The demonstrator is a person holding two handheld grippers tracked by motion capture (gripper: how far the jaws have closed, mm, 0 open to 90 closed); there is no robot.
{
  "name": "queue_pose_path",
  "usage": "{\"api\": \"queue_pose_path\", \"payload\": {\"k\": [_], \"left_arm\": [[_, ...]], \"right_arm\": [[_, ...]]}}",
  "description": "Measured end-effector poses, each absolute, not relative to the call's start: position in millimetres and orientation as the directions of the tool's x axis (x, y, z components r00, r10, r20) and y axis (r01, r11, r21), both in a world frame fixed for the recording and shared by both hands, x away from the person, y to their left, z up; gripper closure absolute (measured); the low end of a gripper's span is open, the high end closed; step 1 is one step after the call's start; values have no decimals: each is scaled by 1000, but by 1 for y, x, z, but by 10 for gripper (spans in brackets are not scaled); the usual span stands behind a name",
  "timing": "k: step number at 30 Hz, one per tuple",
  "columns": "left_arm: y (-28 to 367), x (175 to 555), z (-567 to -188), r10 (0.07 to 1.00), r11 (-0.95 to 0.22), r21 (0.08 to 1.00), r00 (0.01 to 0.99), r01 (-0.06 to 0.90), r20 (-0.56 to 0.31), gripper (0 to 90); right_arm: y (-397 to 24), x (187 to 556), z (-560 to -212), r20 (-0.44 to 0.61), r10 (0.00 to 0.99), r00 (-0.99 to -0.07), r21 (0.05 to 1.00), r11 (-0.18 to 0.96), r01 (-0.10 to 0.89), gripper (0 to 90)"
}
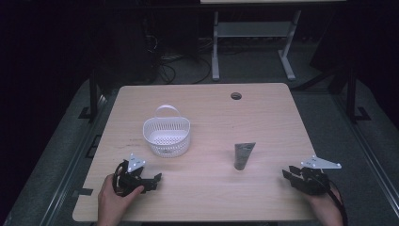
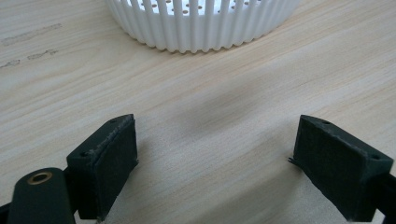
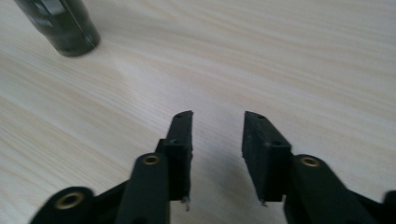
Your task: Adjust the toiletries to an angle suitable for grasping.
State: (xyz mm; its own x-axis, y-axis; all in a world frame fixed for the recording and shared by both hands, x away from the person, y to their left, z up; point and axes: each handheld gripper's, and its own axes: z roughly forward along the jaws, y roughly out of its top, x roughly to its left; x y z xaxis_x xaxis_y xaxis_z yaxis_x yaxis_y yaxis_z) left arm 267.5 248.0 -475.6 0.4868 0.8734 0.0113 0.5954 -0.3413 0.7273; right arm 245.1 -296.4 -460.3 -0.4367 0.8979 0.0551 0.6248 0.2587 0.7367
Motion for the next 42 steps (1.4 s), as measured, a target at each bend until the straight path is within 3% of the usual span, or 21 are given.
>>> {"api": "queue_pose_path", "payload": {"k": [1,6,42], "left_arm": [[248,267,-476,874,-341,728,487,595,11,124],[248,267,-476,874,-341,727,486,596,11,124],[248,268,-476,873,-341,727,487,595,11,124]], "right_arm": [[-296,246,-457,62,892,-447,738,261,622,763],[-296,245,-449,92,880,-466,749,247,615,897],[-267,253,-391,140,781,-608,841,231,490,898]]}}
